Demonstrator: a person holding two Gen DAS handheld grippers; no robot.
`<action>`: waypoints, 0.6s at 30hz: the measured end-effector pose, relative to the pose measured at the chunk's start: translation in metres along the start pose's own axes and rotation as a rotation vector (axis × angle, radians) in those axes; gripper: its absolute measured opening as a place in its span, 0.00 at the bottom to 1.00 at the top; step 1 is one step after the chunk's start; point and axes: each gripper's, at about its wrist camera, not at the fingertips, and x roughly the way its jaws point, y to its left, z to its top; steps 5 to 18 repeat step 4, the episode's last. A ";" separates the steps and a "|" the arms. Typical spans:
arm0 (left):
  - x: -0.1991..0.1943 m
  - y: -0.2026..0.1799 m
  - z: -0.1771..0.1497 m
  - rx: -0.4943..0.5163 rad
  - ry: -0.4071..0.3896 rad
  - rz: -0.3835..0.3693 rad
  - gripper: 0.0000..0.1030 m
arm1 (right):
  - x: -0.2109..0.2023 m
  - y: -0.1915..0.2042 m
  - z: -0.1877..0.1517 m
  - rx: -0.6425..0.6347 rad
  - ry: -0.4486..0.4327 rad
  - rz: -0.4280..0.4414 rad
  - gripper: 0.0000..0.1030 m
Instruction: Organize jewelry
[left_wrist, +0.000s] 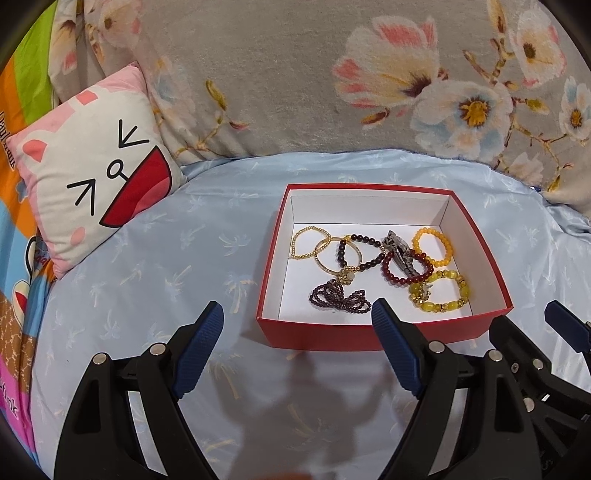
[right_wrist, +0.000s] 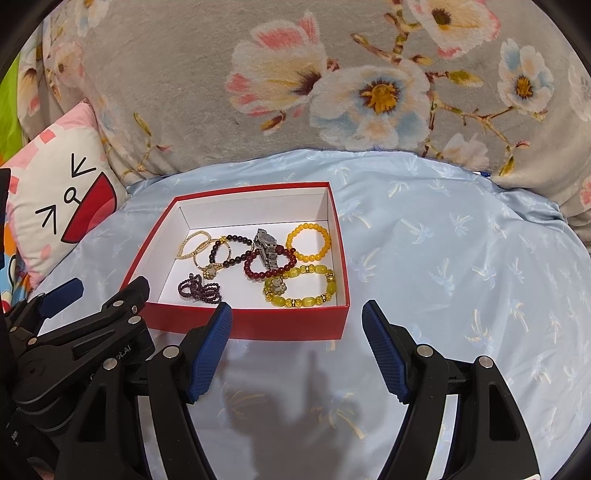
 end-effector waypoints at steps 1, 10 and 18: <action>0.000 0.000 0.000 -0.002 0.001 -0.001 0.76 | 0.001 0.000 0.000 0.001 0.001 0.000 0.68; 0.001 0.000 -0.001 -0.005 0.005 -0.006 0.76 | 0.002 0.000 -0.001 0.002 0.003 -0.001 0.68; 0.001 0.000 -0.001 -0.005 0.005 -0.006 0.76 | 0.002 0.000 -0.001 0.002 0.003 -0.001 0.68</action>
